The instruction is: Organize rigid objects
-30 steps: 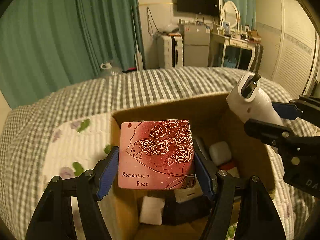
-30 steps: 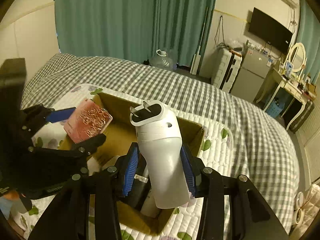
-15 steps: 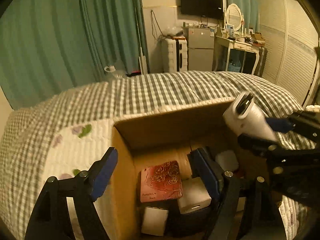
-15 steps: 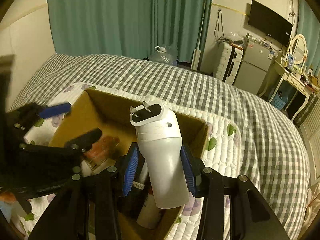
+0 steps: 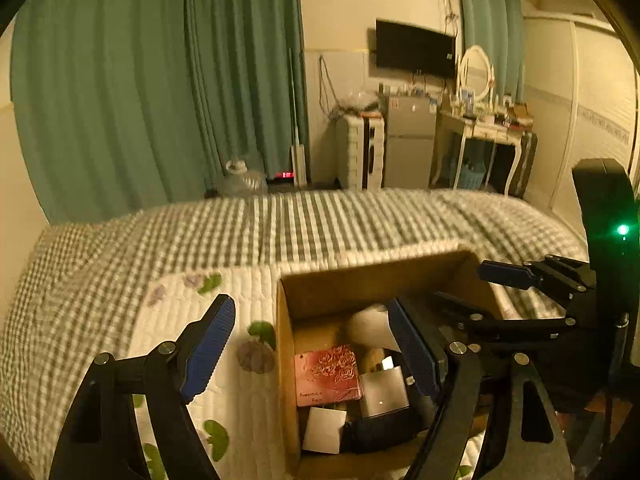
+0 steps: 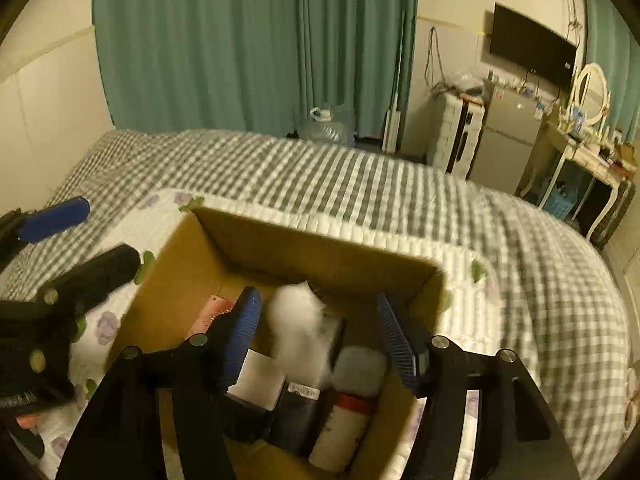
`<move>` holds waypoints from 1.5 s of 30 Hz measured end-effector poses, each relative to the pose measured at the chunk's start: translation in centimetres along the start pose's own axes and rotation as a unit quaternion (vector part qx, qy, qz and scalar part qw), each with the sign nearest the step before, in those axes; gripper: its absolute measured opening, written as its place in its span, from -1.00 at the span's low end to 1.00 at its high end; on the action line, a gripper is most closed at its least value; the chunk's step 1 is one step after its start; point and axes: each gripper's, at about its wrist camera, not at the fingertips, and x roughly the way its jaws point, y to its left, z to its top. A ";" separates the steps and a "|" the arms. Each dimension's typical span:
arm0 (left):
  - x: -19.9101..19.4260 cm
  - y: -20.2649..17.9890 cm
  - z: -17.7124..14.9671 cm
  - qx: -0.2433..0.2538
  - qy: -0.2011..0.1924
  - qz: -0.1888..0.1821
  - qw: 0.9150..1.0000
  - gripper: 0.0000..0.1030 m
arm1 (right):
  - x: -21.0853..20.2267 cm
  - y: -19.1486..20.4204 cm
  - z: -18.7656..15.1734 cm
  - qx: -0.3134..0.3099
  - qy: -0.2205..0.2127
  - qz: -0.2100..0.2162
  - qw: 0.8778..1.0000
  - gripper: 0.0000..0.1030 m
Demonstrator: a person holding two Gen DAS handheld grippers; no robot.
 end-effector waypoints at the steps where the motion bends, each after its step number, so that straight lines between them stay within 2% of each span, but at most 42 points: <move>1: -1.0 0.0 0.4 0.000 -0.009 0.001 1.000 0.58 | -1.3 0.0 0.2 -0.004 -0.008 -0.012 1.000 0.21; 4: -5.3 0.0 1.7 0.000 -0.040 -0.001 0.999 0.58 | -6.4 -0.2 0.8 -0.007 -0.041 -0.034 0.999 0.36; 10: -15.7 -0.9 2.5 0.021 -0.133 0.003 0.991 0.70 | -17.7 0.4 0.2 -0.010 -0.087 -0.055 0.995 0.41; 12: -19.0 -1.2 1.6 0.034 -0.158 -0.002 0.987 0.78 | -21.6 0.7 -0.8 -0.009 -0.106 -0.066 0.992 0.62; 15: -21.6 -1.2 0.2 0.035 -0.172 0.000 0.984 0.82 | -25.9 1.2 -2.6 0.004 -0.127 -0.072 0.989 0.80; 18: -22.6 -1.1 -0.5 0.030 -0.173 -0.002 0.985 0.84 | -28.2 1.7 -4.0 0.023 -0.134 -0.087 0.987 0.87; 21: -23.0 -0.5 -1.3 0.014 -0.186 0.000 0.982 0.84 | -29.1 2.2 -5.0 0.040 -0.148 -0.090 0.984 0.99; 25: -22.6 0.5 -2.9 -0.007 -0.181 -0.021 0.983 0.84 | -28.8 3.3 -6.9 0.055 -0.184 -0.076 0.978 1.00; 28: -20.9 1.3 -4.7 -0.012 -0.173 -0.017 0.985 0.85 | -27.6 4.6 -8.7 0.051 -0.199 -0.089 0.975 1.00; 32: -18.1 2.0 -8.5 0.005 -0.151 -0.019 0.988 0.85 | -25.4 4.6 -11.7 0.105 -0.225 -0.053 0.967 1.00; 37: -13.9 2.4 -11.7 0.002 -0.126 0.006 0.992 0.85 | -20.9 5.1 -13.9 0.084 -0.204 -0.101 0.970 1.00; 41: -12.3 2.2 -13.0 -0.006 -0.110 0.007 0.994 0.85 | -18.0 4.5 -14.8 0.096 -0.181 -0.094 0.974 1.00; 45: -12.6 1.5 -13.5 0.012 -0.129 0.014 0.991 0.85 | -16.7 4.9 -15.6 0.097 -0.167 -0.094 0.977 1.00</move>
